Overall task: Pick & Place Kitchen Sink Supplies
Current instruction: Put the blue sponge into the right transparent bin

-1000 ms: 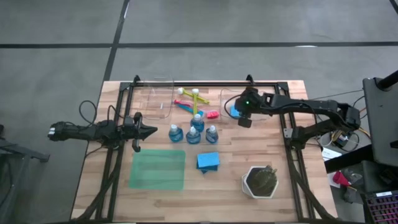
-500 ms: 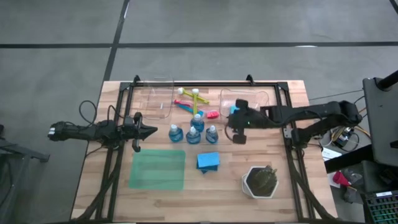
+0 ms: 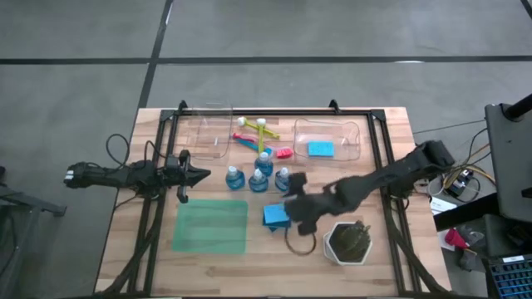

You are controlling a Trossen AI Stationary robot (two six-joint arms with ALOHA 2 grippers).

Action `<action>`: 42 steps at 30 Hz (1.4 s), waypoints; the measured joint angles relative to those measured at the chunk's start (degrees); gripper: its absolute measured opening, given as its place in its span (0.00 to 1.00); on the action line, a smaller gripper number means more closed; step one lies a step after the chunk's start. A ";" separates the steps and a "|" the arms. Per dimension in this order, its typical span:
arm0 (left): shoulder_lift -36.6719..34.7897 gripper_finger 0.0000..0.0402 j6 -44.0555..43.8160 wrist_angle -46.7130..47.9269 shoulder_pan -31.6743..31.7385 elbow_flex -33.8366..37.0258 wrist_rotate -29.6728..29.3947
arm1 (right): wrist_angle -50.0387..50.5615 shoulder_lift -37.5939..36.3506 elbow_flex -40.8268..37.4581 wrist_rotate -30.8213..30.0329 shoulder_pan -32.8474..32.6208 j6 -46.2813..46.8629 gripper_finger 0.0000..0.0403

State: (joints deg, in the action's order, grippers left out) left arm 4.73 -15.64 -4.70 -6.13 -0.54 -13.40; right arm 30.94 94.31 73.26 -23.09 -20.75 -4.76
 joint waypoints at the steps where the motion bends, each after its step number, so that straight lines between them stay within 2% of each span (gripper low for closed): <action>1: 0.00 0.00 0.00 0.05 -0.01 0.00 -0.01 | 0.55 1.49 1.46 0.03 -0.80 0.52 0.50; 7: 0.00 0.00 0.00 0.21 -0.02 0.00 -0.01 | 5.43 10.15 8.45 1.11 -2.97 2.93 0.48; 10: 0.00 0.00 0.00 0.25 -0.01 0.01 0.00 | 7.28 13.28 10.10 3.85 -2.90 3.89 0.47; 30: 0.04 0.00 0.00 0.90 0.00 0.00 -0.01 | 7.70 22.86 10.55 4.51 -0.54 7.39 0.47; 36: 0.04 0.00 0.00 0.91 0.00 0.00 0.01 | 7.69 22.86 10.55 4.03 -0.35 7.43 0.41; 42: 0.04 0.00 0.02 0.91 0.00 0.02 0.01 | 7.69 22.86 10.51 3.42 -0.02 7.63 0.28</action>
State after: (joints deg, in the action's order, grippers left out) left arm 4.78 -15.62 -3.79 -6.13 -0.52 -13.39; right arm 38.63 117.16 83.77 -19.67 -20.78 2.87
